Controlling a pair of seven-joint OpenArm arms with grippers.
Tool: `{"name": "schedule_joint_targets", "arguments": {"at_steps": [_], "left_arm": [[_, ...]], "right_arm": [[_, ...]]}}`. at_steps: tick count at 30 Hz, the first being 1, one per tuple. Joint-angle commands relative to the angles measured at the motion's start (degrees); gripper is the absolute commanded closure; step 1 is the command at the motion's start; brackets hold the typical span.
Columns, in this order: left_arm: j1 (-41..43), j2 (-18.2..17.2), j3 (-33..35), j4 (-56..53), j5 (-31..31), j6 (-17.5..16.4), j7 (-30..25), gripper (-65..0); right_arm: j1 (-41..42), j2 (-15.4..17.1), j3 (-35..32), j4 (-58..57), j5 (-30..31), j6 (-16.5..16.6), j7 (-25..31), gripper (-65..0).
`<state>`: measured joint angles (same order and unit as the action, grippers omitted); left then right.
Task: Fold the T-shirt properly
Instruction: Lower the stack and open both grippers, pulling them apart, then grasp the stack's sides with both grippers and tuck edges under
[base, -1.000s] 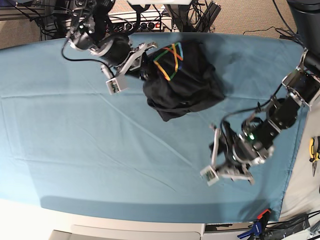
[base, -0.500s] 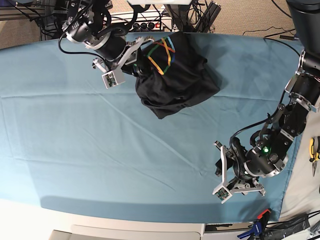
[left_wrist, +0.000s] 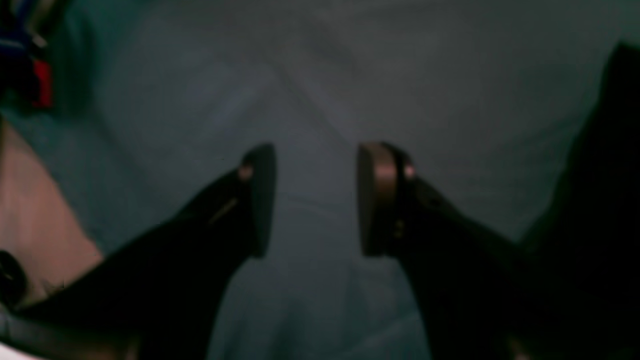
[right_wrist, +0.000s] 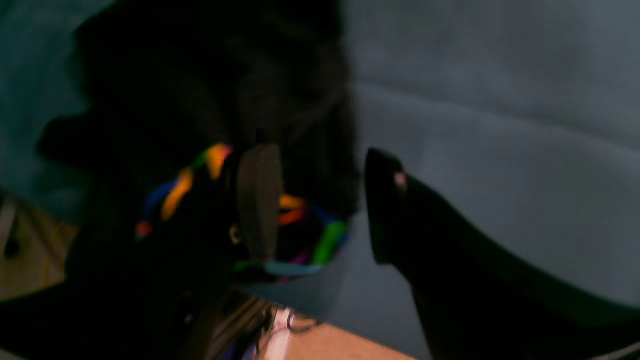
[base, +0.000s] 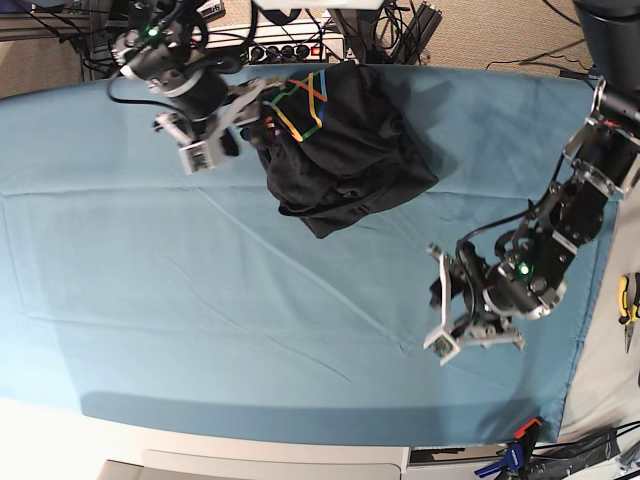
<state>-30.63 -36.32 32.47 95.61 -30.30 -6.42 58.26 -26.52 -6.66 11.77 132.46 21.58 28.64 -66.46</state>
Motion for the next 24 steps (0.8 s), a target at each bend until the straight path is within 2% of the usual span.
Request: {"name": "schedule_joint_targets", "arguments": {"at_steps": [1, 5, 8, 11, 13, 16, 20, 24], "left_arm": [[-0.7, -0.5, -1.5, 0.7, 0.2, 0.2, -0.8, -27.0], [3.3, -0.3, -6.6, 0.7, -0.6, 0.2, -0.6, -27.0], [6.9, 0.6, -13.5, 0.7, -2.4, 0.2, -0.2, -26.9], [10.6, 2.0, -21.0, 0.7, -5.8, -0.1, 0.8, -23.9], [13.2, 3.6, -25.9, 0.7, -8.5, -1.3, 0.9, -22.0], [16.7, 6.2, -32.3, 0.7, -12.7, -3.6, 1.6, -16.8], [21.3, 9.1, -37.2, 0.7, -17.2, -4.2, 2.2, -7.6], [25.3, 11.7, -37.9, 1.0, -19.8, -5.0, 2.4, -5.1]], "right_arm": [[0.9, 0.0, 1.3, 1.6, 1.7, 0.1, 2.1, -27.7], [3.6, 0.4, 7.1, 2.3, 2.7, -1.3, 4.2, -27.7], [5.3, 2.1, 10.2, 2.3, 3.3, -1.9, 5.1, -27.7], [5.6, 3.2, 11.0, 2.3, 6.1, -1.7, 5.9, -27.0], [5.6, 3.2, 10.7, 2.3, 7.9, -0.5, 6.1, -19.6], [5.8, 3.2, 10.0, 2.3, 9.0, 0.1, 6.1, -0.5], [7.0, 3.2, 9.9, 2.3, 7.9, 0.1, 6.7, 0.0], [7.6, 3.1, 9.9, 2.0, 7.3, 0.1, 7.3, 0.0]]}}
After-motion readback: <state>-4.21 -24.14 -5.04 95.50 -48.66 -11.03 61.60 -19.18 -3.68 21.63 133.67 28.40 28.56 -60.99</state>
